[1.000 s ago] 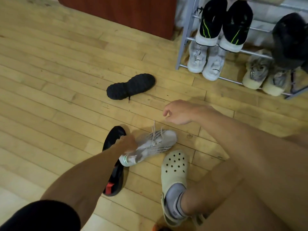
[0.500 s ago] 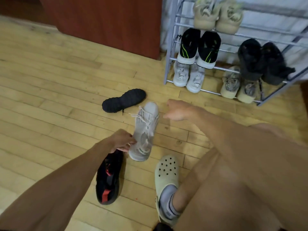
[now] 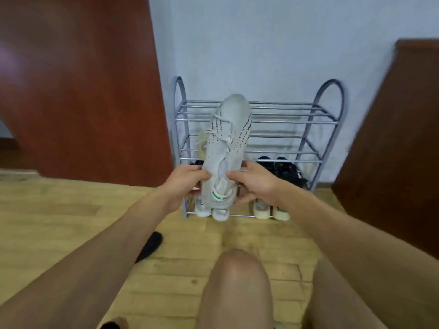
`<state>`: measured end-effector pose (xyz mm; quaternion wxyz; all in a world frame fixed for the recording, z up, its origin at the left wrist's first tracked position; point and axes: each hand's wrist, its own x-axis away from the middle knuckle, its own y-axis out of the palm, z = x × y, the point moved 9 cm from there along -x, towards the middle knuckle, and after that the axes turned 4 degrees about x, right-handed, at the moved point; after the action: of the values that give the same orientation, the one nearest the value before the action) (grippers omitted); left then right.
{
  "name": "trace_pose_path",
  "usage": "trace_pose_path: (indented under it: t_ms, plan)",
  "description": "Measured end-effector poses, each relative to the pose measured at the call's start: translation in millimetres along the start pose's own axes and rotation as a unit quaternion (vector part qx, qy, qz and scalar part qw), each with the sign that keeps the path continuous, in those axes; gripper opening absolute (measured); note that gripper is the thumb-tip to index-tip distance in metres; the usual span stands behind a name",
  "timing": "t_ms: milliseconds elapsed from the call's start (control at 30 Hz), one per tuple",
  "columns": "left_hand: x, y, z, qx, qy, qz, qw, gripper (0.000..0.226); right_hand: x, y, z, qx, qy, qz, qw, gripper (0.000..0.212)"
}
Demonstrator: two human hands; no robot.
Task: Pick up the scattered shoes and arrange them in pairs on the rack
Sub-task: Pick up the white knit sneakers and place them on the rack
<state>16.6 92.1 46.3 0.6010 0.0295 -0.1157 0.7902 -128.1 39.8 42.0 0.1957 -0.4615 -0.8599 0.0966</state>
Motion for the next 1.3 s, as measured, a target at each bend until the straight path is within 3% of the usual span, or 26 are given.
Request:
trace_pose_path:
  t_ms: [133,300,467,667,800,900,1000,1033,1133,1200,1300]
  plan:
    - [-8,81,28,-0.018,0.009,-0.048,0.999,0.024,28,-75,23,-0.044,-0.018,0.070,0.996,0.039]
    - [-5,192,16,-0.042,-0.036,-0.133,0.990,0.033,70,-151,88,-0.082,0.019,0.135,0.987,0.018]
    - [5,286,-21,-0.099,-0.081,-0.216,0.968,0.045,112,-200,164,-0.088,0.065,0.179,0.978,0.022]
    - [22,360,-101,-0.056,-0.155,-0.233,0.958,0.059,151,-220,270,-0.114,0.133,0.167,0.970,0.040]
    - [36,377,-172,-0.044,-0.237,-0.241,0.940,0.054,180,-202,373,-0.231,0.212,0.206,0.927,0.041]
    - [45,374,-207,-0.067,-0.309,-0.242,0.918,0.040,210,-163,461,-0.206,0.342,0.228,0.888,0.034]
    - [51,369,-212,-0.038,-0.352,-0.227,0.907,0.024,240,-107,525,-0.153,0.466,0.165,0.856,0.016]
    - [51,367,-213,-0.029,-0.357,-0.226,0.906,0.025,249,-89,535,-0.137,0.490,0.135,0.850,0.019]
    - [55,363,-222,0.002,-0.374,-0.229,0.899,0.032,262,-43,556,-0.054,0.505,0.052,0.860,0.034]
    - [58,359,-231,0.025,-0.386,-0.225,0.895,0.032,265,-12,549,-0.071,0.502,0.012,0.862,0.025]
    - [58,353,-238,0.038,-0.380,-0.227,0.896,0.032,266,18,539,-0.121,0.503,0.016,0.856,0.019]
